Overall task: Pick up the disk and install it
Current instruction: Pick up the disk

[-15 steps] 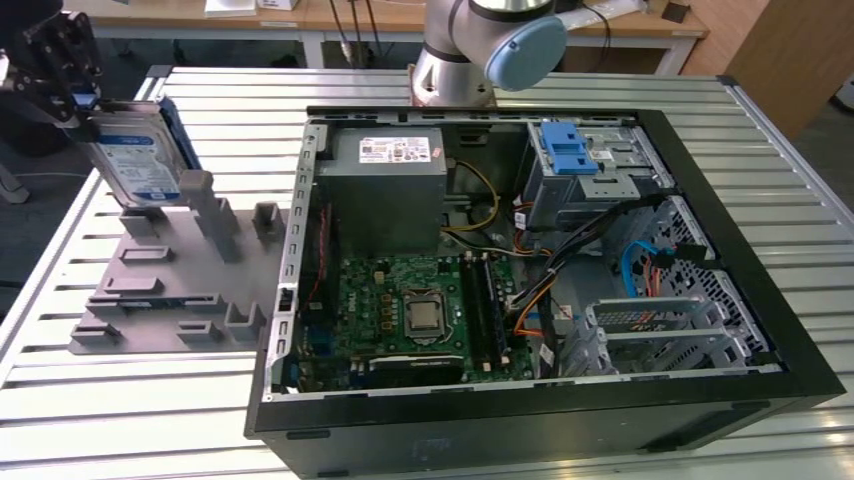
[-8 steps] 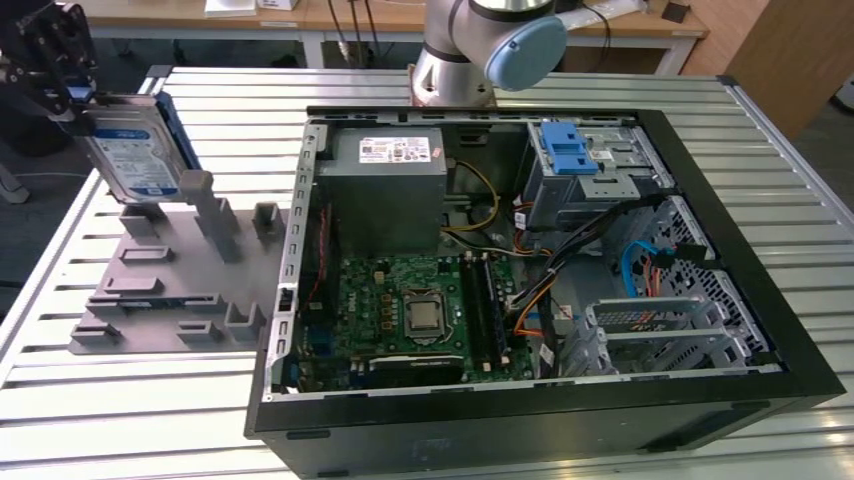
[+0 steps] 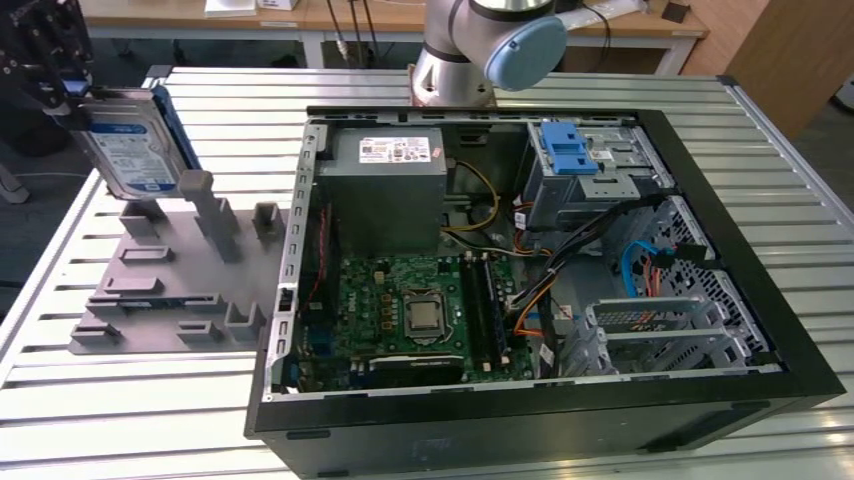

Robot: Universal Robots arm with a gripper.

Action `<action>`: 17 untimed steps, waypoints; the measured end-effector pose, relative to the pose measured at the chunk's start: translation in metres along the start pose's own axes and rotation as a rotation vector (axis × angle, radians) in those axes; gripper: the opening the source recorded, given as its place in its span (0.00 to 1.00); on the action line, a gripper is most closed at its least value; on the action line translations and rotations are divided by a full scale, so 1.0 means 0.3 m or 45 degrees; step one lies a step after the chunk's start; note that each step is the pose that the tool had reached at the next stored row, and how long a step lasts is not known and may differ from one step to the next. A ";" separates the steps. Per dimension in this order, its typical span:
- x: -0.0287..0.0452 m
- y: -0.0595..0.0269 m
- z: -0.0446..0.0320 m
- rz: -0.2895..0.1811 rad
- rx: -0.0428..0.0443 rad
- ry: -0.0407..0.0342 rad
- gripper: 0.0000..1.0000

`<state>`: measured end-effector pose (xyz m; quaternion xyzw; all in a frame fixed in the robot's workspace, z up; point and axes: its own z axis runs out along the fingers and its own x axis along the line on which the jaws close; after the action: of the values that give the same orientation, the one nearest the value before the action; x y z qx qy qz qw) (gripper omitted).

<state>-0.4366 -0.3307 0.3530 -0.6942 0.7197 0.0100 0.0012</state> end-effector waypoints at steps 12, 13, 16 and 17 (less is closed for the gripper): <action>-0.001 0.001 -0.053 0.000 0.001 -0.0012 0.37; -0.001 0.001 -0.057 0.000 0.001 -0.0012 0.37; -0.001 0.001 -0.069 0.000 0.001 -0.0011 0.37; -0.001 0.001 -0.073 0.000 0.001 -0.0012 0.37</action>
<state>-0.4366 -0.3307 0.3750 -0.6942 0.7197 0.0101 0.0017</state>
